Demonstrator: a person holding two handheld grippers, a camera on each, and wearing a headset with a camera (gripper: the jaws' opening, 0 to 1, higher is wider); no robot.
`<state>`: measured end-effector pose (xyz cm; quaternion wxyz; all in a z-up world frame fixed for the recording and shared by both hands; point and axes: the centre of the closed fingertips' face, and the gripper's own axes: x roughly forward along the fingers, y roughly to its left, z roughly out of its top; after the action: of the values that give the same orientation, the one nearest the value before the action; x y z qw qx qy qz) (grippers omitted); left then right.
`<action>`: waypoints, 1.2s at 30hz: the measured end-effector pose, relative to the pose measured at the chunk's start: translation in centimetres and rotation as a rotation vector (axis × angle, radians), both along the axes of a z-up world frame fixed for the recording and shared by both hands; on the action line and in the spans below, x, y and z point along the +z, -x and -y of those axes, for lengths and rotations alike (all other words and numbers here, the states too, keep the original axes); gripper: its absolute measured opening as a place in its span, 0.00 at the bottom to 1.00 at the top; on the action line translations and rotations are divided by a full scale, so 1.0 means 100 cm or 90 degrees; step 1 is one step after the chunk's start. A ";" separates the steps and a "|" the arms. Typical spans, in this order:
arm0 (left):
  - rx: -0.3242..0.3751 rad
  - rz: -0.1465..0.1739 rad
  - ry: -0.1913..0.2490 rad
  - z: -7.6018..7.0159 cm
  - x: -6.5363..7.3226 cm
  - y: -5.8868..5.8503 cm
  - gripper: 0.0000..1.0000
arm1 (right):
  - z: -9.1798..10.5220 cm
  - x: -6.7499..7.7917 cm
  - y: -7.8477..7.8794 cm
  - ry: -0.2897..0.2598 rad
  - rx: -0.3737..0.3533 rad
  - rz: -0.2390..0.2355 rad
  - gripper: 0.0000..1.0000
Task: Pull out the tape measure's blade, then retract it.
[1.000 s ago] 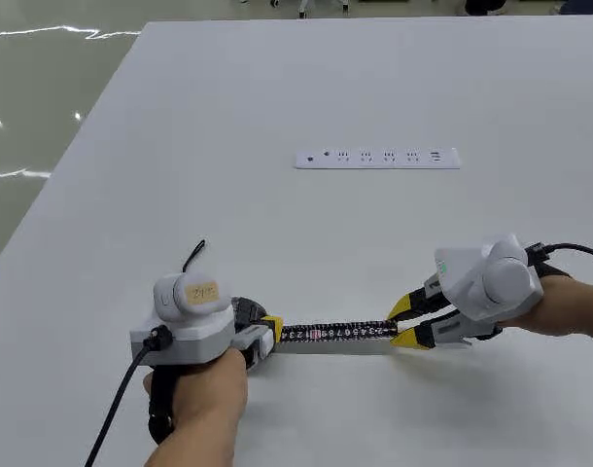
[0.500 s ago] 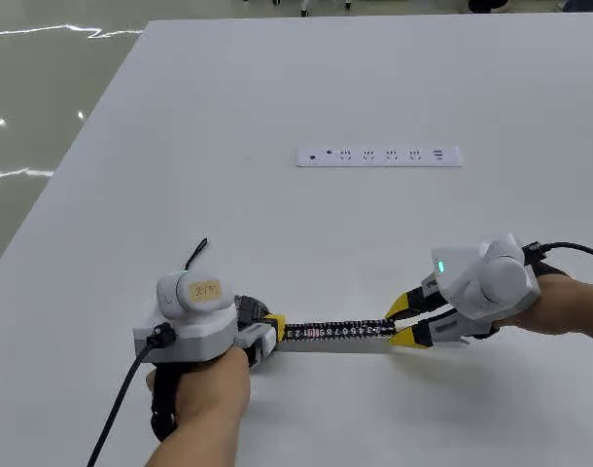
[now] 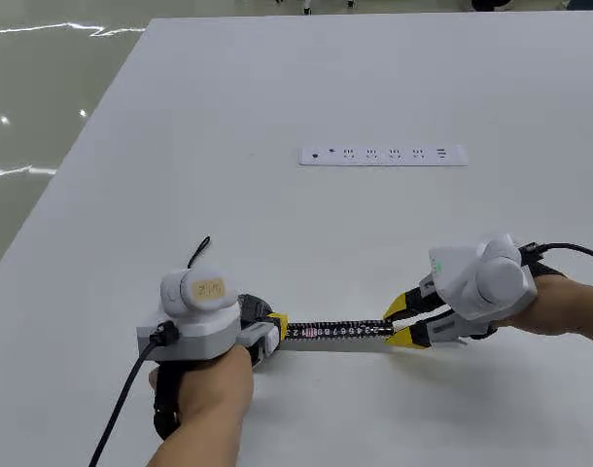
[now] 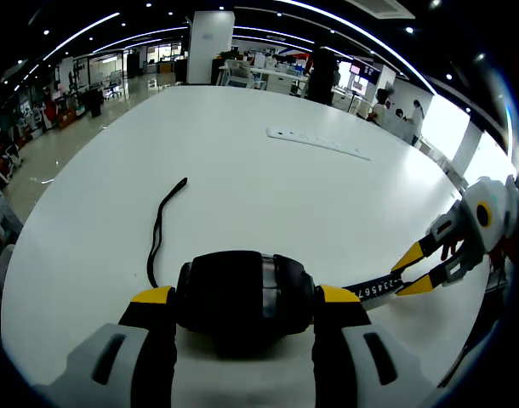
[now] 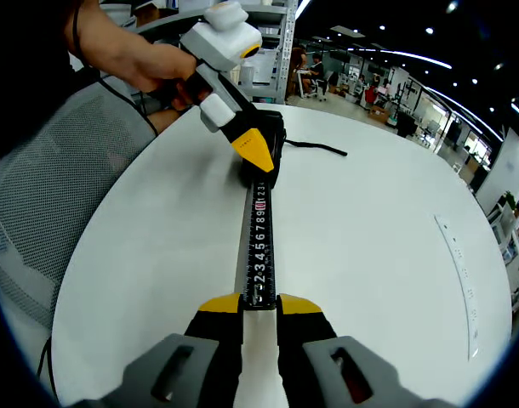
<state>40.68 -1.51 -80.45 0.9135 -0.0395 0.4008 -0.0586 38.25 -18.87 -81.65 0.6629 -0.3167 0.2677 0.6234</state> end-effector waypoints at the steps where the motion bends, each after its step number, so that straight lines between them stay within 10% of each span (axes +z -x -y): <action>1: 0.000 0.000 0.000 0.000 0.000 0.000 0.61 | 0.000 0.000 0.000 0.000 0.000 0.000 0.14; 36: -0.002 -0.001 0.005 0.000 0.001 0.001 0.61 | -0.019 -0.002 0.000 -0.006 0.009 -0.007 0.14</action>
<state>40.61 -1.56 -80.38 0.9130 -0.0423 0.4010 -0.0611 38.22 -17.02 -81.82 0.6587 -0.3120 0.2657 0.6310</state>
